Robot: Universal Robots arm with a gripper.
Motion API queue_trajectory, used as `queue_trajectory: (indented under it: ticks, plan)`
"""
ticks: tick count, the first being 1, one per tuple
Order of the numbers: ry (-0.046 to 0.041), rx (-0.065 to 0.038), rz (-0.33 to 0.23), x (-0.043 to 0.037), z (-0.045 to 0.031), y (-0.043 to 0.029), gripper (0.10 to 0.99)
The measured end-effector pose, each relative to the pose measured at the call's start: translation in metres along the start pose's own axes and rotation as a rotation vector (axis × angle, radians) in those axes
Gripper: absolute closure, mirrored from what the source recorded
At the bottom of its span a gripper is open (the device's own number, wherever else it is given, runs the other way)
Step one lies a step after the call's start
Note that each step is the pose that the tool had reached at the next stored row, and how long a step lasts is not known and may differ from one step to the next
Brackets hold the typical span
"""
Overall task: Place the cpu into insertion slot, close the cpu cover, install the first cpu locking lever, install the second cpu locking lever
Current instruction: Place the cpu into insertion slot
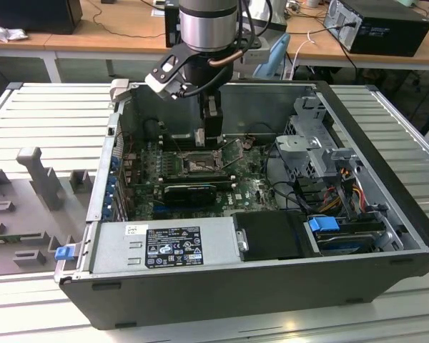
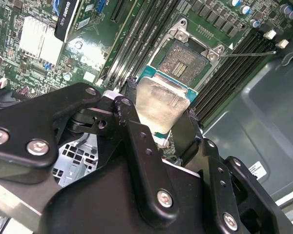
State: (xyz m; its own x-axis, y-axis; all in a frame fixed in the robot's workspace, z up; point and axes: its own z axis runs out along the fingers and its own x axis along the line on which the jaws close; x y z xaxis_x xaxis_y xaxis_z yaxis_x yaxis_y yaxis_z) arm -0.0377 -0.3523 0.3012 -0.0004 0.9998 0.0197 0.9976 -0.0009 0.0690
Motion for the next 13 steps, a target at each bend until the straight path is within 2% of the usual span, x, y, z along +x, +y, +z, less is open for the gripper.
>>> queue_trajectory:
  ticks: [13]
  plan:
    - [-0.0021, 0.000, 0.010, -0.0002, 0.0083, -0.0006, 0.557]
